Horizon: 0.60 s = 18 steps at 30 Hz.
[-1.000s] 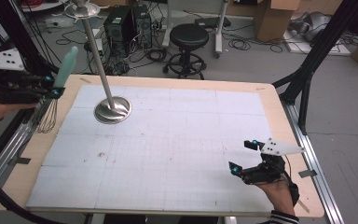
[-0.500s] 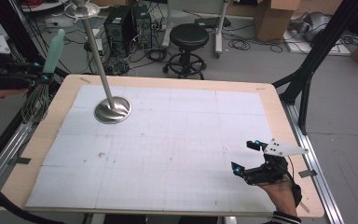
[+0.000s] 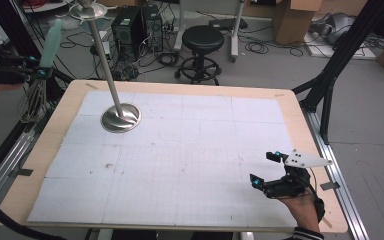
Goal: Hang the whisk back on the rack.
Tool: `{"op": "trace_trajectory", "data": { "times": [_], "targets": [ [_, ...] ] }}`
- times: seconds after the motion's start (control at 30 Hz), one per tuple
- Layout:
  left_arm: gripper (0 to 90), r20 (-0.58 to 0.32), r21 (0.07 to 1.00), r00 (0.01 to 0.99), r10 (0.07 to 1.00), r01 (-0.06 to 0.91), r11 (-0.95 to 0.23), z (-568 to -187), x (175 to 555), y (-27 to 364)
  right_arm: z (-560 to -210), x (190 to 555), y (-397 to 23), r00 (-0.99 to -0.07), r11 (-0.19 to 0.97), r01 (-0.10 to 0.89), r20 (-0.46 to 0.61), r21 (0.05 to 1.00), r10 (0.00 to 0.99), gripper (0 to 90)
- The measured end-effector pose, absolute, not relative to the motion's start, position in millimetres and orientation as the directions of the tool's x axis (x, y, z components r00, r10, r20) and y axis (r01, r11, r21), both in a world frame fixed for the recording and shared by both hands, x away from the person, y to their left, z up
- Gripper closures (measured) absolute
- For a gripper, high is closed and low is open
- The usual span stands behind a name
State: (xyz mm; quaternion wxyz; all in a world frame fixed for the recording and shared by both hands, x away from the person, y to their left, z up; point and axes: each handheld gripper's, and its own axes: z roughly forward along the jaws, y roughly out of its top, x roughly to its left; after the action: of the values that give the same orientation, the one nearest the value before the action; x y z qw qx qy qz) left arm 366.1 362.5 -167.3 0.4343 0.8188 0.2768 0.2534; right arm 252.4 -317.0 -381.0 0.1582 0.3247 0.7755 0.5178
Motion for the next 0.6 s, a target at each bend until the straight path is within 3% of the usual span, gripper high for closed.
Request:
{"op": "trace_trajectory", "data": {
  "times": [0.6],
  "targets": [
    [69.4,0.160,0.855,0.670,0.725,0.273,-0.441,-165,392,379,-383,255,-313,-0.743,0.263,0.349,0.095,0.900,0.663,0.5]
  ]
}}
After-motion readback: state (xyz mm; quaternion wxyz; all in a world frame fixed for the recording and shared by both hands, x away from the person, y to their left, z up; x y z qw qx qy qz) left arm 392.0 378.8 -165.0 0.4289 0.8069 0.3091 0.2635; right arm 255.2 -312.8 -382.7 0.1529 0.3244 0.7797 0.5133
